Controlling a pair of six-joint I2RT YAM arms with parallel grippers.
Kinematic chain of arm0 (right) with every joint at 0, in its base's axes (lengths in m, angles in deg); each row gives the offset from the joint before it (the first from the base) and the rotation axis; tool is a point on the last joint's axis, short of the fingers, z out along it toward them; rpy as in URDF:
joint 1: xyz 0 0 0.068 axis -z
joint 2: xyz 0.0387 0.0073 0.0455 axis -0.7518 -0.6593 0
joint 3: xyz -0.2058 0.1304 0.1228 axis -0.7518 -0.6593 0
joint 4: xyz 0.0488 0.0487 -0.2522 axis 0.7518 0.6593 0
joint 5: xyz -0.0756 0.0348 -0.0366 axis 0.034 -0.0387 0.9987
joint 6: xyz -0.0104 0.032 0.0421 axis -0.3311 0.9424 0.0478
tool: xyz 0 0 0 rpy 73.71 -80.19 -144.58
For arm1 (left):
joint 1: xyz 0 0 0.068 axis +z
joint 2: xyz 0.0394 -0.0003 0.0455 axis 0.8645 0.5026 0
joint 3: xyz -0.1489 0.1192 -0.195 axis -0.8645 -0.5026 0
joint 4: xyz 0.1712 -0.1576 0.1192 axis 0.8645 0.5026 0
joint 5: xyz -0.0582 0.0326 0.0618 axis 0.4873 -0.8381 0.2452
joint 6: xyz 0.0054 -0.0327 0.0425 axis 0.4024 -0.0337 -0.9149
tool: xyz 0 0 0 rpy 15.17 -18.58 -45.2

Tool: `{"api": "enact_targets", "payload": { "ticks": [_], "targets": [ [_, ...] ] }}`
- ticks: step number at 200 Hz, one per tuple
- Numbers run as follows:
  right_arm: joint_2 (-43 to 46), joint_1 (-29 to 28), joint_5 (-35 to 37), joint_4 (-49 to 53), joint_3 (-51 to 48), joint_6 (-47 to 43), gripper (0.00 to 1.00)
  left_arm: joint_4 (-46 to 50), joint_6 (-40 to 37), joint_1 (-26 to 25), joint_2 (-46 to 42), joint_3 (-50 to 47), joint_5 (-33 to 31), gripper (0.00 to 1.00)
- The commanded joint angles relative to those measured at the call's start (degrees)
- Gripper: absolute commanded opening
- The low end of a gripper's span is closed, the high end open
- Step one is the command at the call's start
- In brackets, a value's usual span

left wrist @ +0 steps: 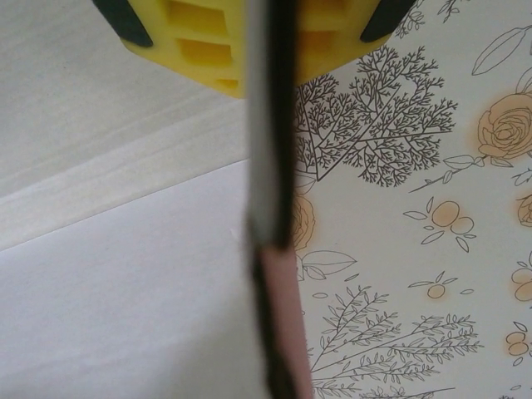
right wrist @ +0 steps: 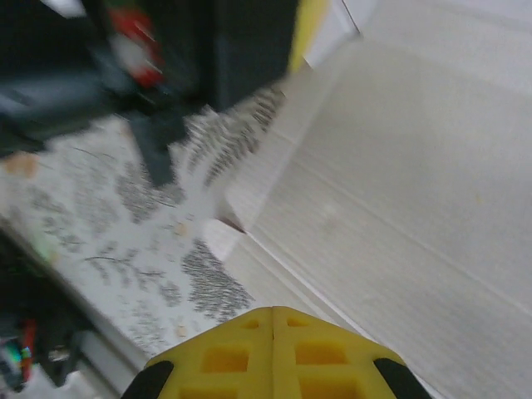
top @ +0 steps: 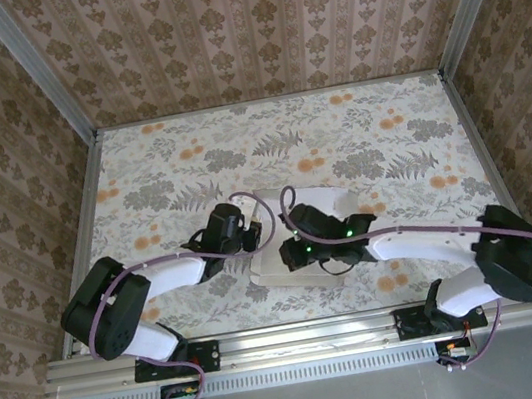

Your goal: Fold the paper box

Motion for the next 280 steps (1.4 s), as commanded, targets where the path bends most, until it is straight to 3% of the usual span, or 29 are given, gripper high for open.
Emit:
{"api": "enact_targets", "payload": {
  "ticks": [1,47,83,113,132,174,238,280],
  "targets": [
    [6.22,3.58,-3.87,5.13,2.01,-4.77,0.05,4.51,-1.19,-1.13,1.00,-1.76,0.09,0.03],
    [10.99,15.35,-11.06,11.04,9.80,-13.32,0.13,1.62,-2.86,-1.44,0.79,-2.88,1.54,0.04],
    [5.44,26.41,-19.72,12.56,17.77,-19.92,0.22,-1.99,-3.97,-1.49,0.91,-4.17,3.71,0.04],
    [-2.11,31.43,-24.39,12.97,23.72,-23.57,0.32,-3.37,-5.07,-1.53,1.05,-4.33,5.24,0.05],
    [-7.83,31.98,-25.60,13.00,26.50,-25.19,0.38,-3.49,-5.72,-1.49,1.22,-4.06,5.83,0.05],
    [-16.68,31.58,-29.09,8.07,27.51,-23.47,0.41,-4.49,-6.44,-1.53,1.88,-3.70,7.34,0.05],
    [-17.80,27.70,-29.30,-6.18,18.66,-15.78,0.45,-7.46,-5.76,-1.49,2.68,-3.87,7.72,0.06],
    [-19.60,25.37,-28.34,-9.76,17.49,-13.99,0.46,-7.87,-5.40,-1.60,2.51,-3.70,7.78,0.07]
  ]
}}
